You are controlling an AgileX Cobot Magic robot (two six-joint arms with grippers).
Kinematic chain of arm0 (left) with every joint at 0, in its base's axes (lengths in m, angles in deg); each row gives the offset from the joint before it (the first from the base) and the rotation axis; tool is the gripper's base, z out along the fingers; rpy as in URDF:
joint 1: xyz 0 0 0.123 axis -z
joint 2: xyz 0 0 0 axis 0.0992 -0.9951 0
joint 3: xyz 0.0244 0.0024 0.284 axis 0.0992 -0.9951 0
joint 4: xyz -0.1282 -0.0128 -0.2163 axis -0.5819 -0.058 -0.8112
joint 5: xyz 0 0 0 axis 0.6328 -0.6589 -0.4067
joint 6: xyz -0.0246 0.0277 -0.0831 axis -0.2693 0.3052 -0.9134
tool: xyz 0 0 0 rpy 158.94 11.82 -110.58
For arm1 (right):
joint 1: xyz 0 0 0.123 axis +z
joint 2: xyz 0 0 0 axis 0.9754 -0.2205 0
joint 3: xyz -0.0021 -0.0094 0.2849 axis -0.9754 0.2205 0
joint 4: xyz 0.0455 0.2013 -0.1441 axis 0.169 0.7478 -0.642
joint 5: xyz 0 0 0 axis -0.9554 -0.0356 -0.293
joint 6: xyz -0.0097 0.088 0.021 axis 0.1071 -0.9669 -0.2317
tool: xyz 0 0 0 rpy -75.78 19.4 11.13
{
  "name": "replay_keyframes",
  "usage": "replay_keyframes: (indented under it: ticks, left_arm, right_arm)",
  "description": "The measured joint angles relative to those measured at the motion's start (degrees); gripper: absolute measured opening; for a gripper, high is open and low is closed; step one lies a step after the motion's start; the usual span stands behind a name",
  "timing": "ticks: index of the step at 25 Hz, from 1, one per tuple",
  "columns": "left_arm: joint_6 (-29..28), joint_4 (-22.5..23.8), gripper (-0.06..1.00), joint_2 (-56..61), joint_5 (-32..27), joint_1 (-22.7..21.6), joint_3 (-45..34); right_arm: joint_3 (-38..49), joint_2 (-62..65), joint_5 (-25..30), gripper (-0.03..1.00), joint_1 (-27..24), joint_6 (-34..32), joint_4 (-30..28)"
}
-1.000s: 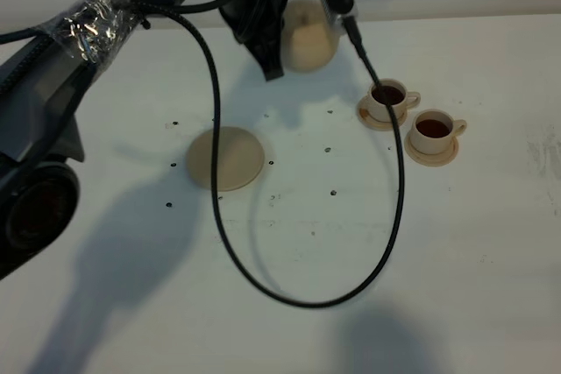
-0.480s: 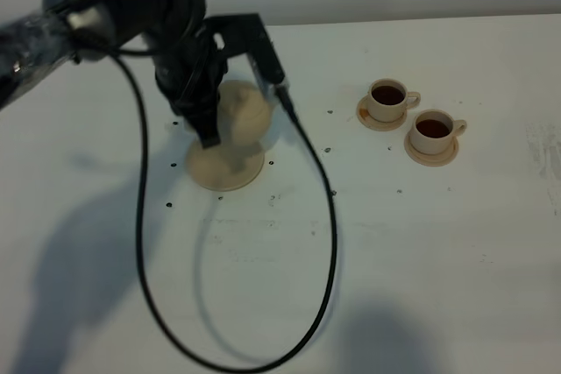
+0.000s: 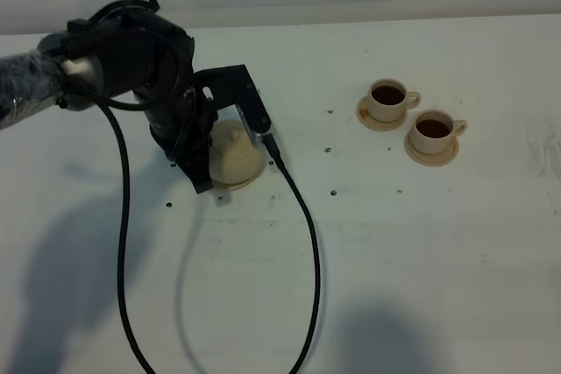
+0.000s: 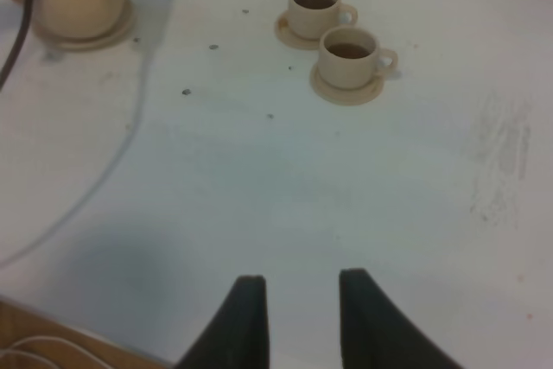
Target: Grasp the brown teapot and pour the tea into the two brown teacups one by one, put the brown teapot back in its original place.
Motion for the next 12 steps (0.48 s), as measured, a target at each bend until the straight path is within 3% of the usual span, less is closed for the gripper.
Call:
replay_keyframes:
  ticks: [12]
  left_arm:
    - [-1.5, -0.1, 0.08, 1.5, 1.5, -1.2, -1.6]
  right_arm:
    - [0.0, 0.0, 0.0, 0.22, 0.0, 0.0, 0.0]
